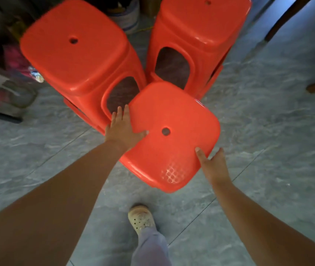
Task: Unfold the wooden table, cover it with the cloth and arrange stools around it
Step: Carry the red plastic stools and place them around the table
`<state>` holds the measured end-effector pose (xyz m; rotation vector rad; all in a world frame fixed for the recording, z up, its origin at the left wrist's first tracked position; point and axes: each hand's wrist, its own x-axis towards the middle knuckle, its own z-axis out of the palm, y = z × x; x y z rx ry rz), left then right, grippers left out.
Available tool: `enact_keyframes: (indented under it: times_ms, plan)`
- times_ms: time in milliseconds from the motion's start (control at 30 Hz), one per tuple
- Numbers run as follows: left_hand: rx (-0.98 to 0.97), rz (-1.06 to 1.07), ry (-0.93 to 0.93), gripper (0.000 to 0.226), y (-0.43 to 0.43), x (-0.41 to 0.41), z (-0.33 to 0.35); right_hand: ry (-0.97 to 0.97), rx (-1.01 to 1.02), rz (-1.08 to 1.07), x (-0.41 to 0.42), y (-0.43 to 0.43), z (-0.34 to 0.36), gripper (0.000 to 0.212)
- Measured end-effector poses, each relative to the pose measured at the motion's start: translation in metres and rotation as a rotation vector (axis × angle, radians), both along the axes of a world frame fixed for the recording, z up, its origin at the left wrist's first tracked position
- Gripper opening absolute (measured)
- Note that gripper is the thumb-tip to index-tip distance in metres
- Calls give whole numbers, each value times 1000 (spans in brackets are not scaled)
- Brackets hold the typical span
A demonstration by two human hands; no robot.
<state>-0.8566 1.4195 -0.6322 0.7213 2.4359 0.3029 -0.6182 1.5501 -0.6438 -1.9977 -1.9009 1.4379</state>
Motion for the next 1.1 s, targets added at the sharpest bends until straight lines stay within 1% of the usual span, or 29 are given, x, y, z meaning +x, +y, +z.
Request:
enact_keyframes:
  times_ms: [67, 167, 300, 433, 500, 633, 733, 800, 900, 1000, 1100]
  plan:
    - [12, -5, -6, 113, -1, -1, -5, 49, 5, 10, -4, -11, -1, 58]
    - [53, 36, -26, 116, -4, 1, -6, 128, -29, -60, -9, -24, 1, 62]
    - [121, 146, -131, 117, -30, 20, 5, 71, -26, -121, -10, -41, 14, 63]
    - [169, 293, -215, 111, -92, 38, 22, 5, 88, -38, -4, -76, 44, 61]
    - [173, 386, -244, 107, -132, 45, 31, 4, 163, 20, -3, -102, 60, 61]
    - [197, 538, -331, 115, -228, 51, 62, 1, 212, 206, -24, -165, 113, 62]
    - [297, 650, -293, 119, -312, 51, 97, 1, 237, 334, -47, -222, 157, 61]
    - [368, 708, -249, 113, -375, 49, 129, 41, 249, 400, -64, -267, 190, 62]
    - [479, 798, -157, 102, -475, 48, 188, 153, 222, 525, -89, -343, 242, 64]
    - [560, 898, -45, 96, -574, 58, 258, 259, 222, 641, -109, -427, 296, 66]
    - [617, 1035, 106, 90, -668, 78, 328, 369, 213, 780, -129, -515, 349, 66]
